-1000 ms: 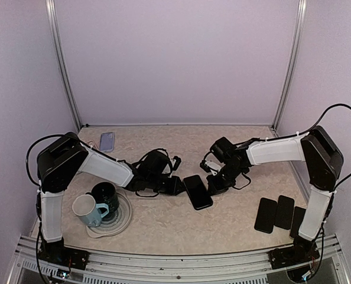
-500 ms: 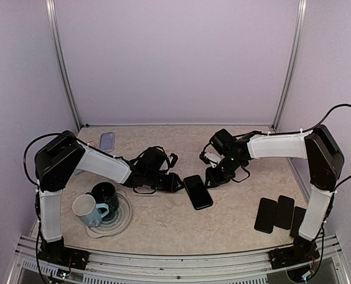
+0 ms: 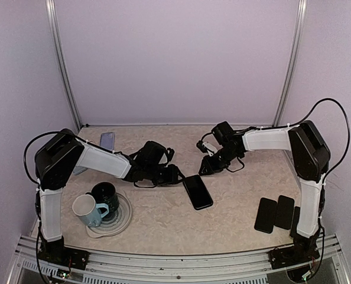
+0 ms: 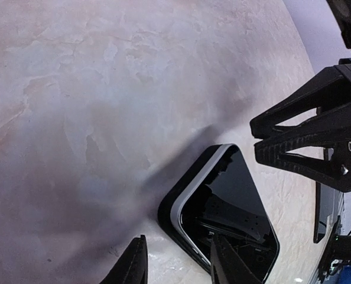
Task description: Put the phone into the phone case
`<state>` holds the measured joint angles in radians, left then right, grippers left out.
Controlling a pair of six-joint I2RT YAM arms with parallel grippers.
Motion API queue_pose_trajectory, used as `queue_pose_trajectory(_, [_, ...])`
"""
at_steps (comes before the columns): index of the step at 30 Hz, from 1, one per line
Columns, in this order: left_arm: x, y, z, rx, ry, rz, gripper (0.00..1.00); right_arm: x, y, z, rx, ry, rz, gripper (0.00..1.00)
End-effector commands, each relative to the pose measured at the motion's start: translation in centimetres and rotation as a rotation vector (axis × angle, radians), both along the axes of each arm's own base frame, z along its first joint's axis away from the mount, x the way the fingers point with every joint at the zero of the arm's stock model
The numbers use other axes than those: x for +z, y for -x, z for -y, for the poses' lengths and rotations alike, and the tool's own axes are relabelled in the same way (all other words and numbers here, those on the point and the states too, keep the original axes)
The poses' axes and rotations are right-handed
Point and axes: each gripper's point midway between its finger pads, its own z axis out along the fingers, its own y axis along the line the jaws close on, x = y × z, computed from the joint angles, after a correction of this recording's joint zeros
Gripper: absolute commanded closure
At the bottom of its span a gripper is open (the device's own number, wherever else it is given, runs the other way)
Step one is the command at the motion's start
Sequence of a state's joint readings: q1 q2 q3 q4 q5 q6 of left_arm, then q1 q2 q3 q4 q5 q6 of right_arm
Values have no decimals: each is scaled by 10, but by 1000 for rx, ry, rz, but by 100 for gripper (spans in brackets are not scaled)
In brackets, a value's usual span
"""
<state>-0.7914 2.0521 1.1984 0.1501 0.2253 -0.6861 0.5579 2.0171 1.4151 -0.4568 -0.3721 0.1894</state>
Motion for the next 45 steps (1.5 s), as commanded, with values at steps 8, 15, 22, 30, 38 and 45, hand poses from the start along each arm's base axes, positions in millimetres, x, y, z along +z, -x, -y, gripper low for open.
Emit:
queue_pose_trajectory(8, [-35, -1, 10, -86, -110, -35, 84, -24, 18, -5, 53, -21, -39, 85])
queue_pose_trajectory(15, [-86, 33, -8, -164, -234, -195, 89, -57, 51, 1, 26, 87, -100, 92])
queue_pose_trajectory(22, [-115, 74, -16, -298, -356, -268, 90, -71, 92, 1, 9, 109, -182, 94])
queue_pose_trajectory(30, [-159, 99, -47, -368, -555, -318, 90, -97, 78, 26, -51, 207, -174, 93])
queue_pose_trajectory(38, [-160, 99, -50, -407, -675, -230, 90, -55, 44, -2, 63, 128, -93, 86])
queue_pose_trajectory(45, [-164, 113, -55, -440, -680, -248, 92, -14, -3, -22, 46, -6, -16, 71])
